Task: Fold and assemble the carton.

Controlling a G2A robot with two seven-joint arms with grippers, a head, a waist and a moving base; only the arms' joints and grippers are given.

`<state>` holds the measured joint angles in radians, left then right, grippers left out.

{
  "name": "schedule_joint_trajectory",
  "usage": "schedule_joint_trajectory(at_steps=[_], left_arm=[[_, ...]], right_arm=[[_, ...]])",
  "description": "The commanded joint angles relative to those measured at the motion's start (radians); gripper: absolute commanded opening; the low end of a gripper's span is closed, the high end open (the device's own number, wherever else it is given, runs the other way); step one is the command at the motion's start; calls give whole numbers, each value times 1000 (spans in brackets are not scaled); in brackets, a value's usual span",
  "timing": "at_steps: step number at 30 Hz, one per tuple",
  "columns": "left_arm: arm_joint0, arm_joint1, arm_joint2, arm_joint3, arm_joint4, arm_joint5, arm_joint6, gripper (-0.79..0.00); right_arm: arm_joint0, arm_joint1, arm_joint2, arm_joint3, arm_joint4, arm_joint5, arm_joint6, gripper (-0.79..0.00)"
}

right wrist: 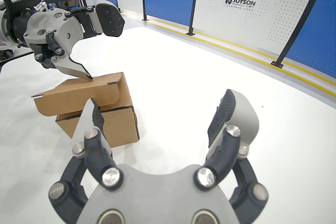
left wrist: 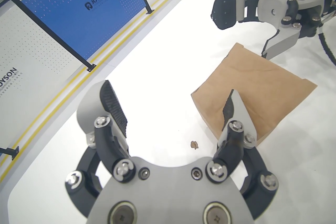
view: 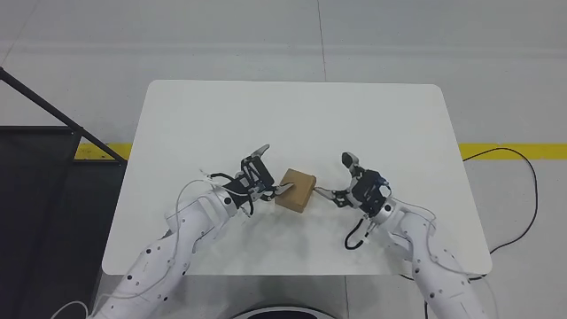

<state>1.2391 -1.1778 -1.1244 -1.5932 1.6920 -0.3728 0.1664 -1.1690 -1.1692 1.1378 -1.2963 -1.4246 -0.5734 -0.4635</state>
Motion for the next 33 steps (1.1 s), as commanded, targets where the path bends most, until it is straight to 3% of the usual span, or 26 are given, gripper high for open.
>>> schedule_joint_trajectory(at_steps=[1, 33], left_arm=[[0, 0, 2, -1, 1, 0, 3, 0], [-15, -8, 31, -26, 26, -4, 9, 0]], right_arm=[[0, 0, -4, -5, -3, -2, 7, 0], [11, -4, -16, 4, -10, -10, 15, 0]])
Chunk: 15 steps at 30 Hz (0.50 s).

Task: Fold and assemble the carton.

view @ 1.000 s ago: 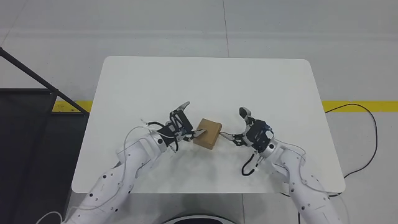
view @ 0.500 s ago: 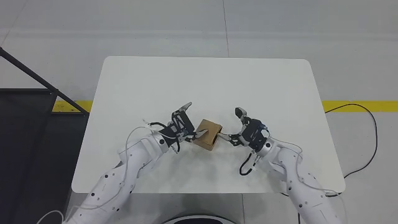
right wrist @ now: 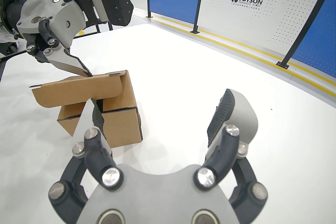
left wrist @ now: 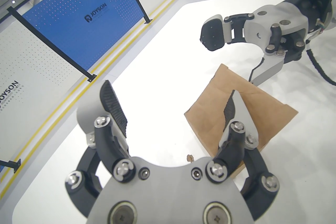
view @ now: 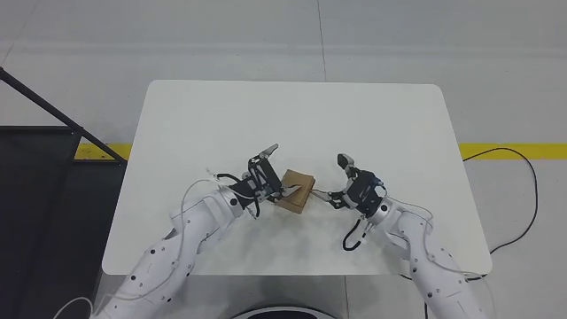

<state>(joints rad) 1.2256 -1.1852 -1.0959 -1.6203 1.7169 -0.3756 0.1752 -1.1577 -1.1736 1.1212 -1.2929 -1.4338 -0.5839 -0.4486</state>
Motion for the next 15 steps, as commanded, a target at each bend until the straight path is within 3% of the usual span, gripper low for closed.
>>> schedule_joint_trajectory(at_steps=[1, 15], left_arm=[[-3, -1, 5, 1, 2, -2, -1, 0], [-18, -7, 27, 18, 17, -5, -7, 0]], right_arm=[[0, 0, 0, 0, -1, 0, 0, 0], [0, 1, 0, 3, -6, -6, 4, 0]])
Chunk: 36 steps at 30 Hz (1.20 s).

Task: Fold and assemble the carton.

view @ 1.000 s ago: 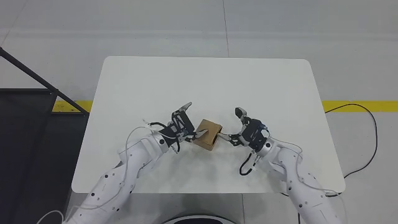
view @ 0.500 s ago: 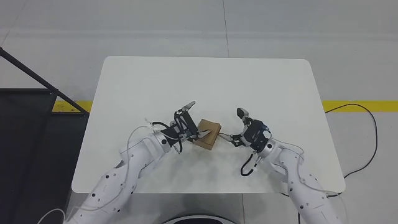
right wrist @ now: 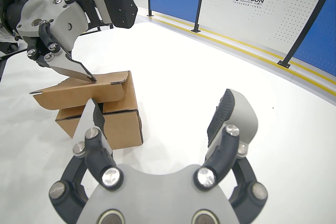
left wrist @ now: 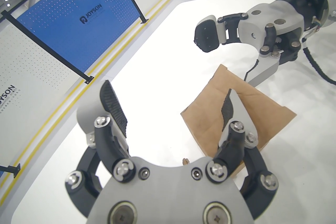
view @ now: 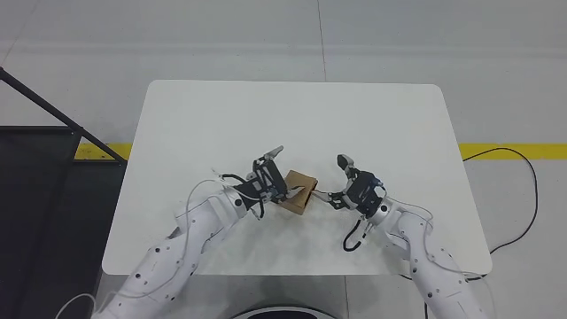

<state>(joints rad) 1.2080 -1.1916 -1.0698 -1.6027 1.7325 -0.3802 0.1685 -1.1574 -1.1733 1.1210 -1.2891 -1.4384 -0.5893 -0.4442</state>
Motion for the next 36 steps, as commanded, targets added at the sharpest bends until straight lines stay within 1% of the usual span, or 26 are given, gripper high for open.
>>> schedule_joint_trajectory(at_steps=[1, 29, 36], left_arm=[[-1, 0, 2, 1, 3, -1, -1, 0], [0, -5, 10, 16, 16, 2, -11, 0], [0, -6, 12, 23, 13, 3, -10, 0]], right_arm=[[-1, 0, 1, -1, -1, -1, 0, 0], [-21, 6, 20, -28, -7, 5, -6, 0], [-47, 11, 28, -72, -26, 14, -10, 0]])
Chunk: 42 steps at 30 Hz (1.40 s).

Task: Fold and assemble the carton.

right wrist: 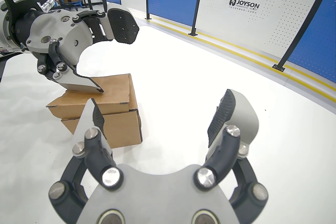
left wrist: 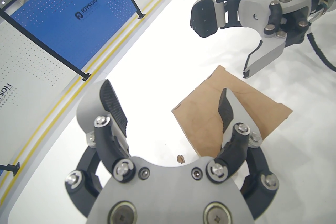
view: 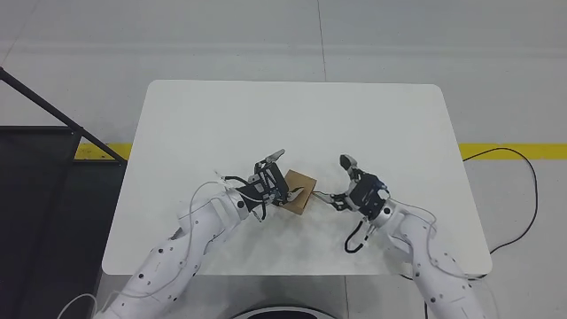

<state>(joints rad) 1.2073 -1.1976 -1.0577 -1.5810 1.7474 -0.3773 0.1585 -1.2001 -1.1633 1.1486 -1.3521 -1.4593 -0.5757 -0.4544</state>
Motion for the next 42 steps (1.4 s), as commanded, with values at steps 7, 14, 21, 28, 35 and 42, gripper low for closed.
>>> schedule_joint_trajectory(at_steps=[7, 14, 21, 28, 35, 42], left_arm=[[1, -1, 0, 4, -4, 3, 0, 0], [1, -2, 0, 6, -5, 2, 4, 0], [1, -3, -2, 11, -8, 3, 7, 0], [1, -3, -4, 14, -9, 3, 12, 0], [0, -4, -4, 14, -7, 2, 13, 0], [-1, -5, -4, 14, -6, -1, 12, 0]], right_arm=[[-44, 9, 5, -94, -53, -7, 14, 0], [-61, 12, -2, -157, -92, 13, 60, 0], [-50, 9, -23, -162, -114, 33, 121, 0], [-48, 10, -21, -157, -112, 27, 129, 0], [-51, 11, -20, -156, -113, 23, 129, 0], [-40, 10, -31, -140, -110, 0, 141, 0]])
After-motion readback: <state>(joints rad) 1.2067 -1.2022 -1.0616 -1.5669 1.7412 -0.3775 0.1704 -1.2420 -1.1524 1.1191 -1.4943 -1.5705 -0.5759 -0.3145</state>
